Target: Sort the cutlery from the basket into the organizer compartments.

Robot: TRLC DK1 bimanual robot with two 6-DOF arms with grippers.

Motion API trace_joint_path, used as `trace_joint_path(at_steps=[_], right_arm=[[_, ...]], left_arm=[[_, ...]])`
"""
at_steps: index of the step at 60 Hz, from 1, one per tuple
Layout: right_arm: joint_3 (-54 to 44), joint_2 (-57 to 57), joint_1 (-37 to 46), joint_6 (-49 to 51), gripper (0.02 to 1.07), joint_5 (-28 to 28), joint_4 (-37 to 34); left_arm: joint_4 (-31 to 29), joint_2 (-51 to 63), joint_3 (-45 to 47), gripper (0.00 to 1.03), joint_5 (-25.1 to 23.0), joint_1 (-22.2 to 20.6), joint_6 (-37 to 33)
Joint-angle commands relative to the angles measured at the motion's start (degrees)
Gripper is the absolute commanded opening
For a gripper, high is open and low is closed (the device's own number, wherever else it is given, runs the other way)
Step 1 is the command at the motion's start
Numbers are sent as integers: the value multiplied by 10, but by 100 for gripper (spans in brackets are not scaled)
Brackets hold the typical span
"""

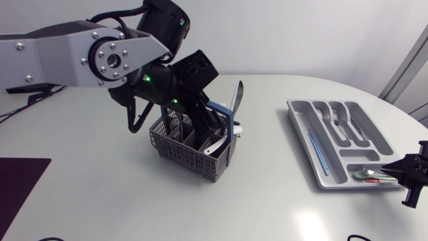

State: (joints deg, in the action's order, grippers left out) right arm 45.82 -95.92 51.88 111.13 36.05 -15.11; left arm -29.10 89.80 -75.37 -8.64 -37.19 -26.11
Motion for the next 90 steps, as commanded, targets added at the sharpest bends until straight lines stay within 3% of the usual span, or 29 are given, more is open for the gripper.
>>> trace_joint_path(at_steps=[1, 5, 18, 31, 57, 90], right_arm=[[-19, 4, 3, 28, 26, -6, 4], [-30, 7, 4, 30, 28, -8, 16], [-33, 75, 4, -29, 69, 31, 10], [-64, 159, -5, -90, 71, 75, -9], [-180, 292, -66, -166, 74, 97, -62], [-213, 346, -86, -180, 74, 100, -77]], left_arm=[[-38, 6, 15, 96, 11, 5, -9], [-41, 5, 15, 96, 11, 5, -11], [-56, 7, 9, 96, 25, 7, -11], [-68, 14, 10, 94, 35, 1, -2], [-64, 80, 1, 87, 21, -2, 50], [-64, 122, -28, 87, 43, -17, 74]])
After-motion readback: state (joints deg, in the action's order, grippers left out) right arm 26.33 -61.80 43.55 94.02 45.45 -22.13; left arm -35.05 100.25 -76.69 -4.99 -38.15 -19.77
